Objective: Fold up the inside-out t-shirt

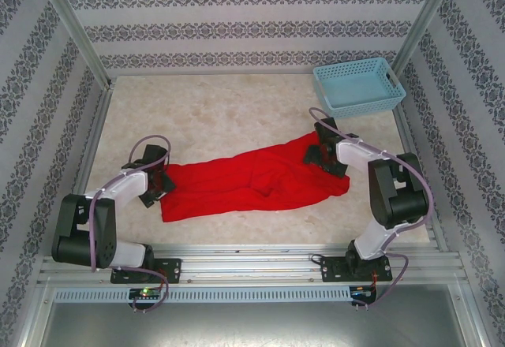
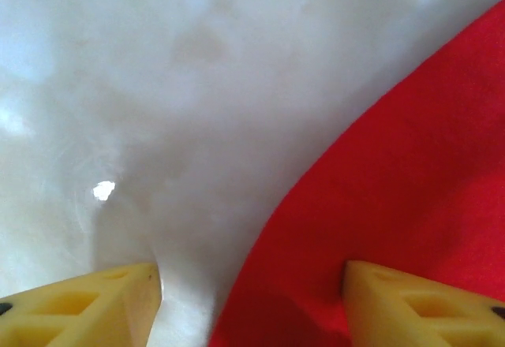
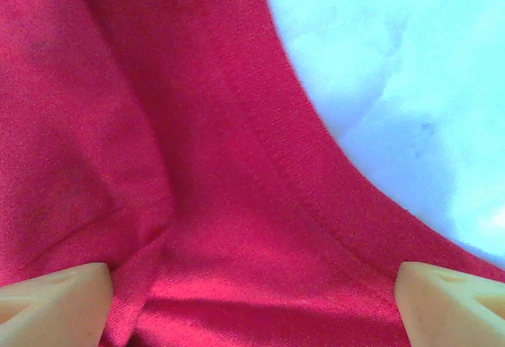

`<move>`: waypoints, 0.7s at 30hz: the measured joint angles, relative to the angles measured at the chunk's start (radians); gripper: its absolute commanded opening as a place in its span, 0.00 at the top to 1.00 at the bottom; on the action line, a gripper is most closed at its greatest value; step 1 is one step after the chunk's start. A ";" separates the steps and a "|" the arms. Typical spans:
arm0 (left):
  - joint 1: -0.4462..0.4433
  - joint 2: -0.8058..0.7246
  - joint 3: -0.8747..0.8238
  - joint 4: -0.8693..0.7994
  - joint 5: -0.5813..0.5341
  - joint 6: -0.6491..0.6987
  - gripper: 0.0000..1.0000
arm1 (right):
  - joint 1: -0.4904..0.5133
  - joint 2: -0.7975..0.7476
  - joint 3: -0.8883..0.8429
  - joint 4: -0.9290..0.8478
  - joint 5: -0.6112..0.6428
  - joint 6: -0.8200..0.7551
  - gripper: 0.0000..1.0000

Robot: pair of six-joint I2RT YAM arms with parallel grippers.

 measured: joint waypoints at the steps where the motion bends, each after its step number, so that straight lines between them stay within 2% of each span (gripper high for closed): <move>1: 0.015 0.003 0.003 -0.005 0.010 0.003 0.48 | 0.006 0.009 0.010 -0.003 0.001 0.000 0.08; 4: 0.060 0.012 0.014 -0.024 0.048 0.011 0.52 | 0.033 0.029 0.035 -0.013 0.009 0.000 0.11; 13: 0.147 0.031 0.035 -0.053 0.140 0.019 0.57 | 0.142 0.076 0.087 -0.037 0.071 0.005 0.29; 16: 0.160 0.032 0.037 -0.055 0.157 0.022 0.57 | 0.160 0.075 0.087 -0.034 0.071 0.008 0.41; 19: 0.161 0.032 0.037 -0.055 0.161 0.023 0.57 | 0.163 0.078 0.086 -0.020 0.057 0.013 0.60; 21: 0.163 0.034 0.037 -0.056 0.165 0.023 0.58 | 0.163 0.082 0.083 0.002 0.042 0.018 0.77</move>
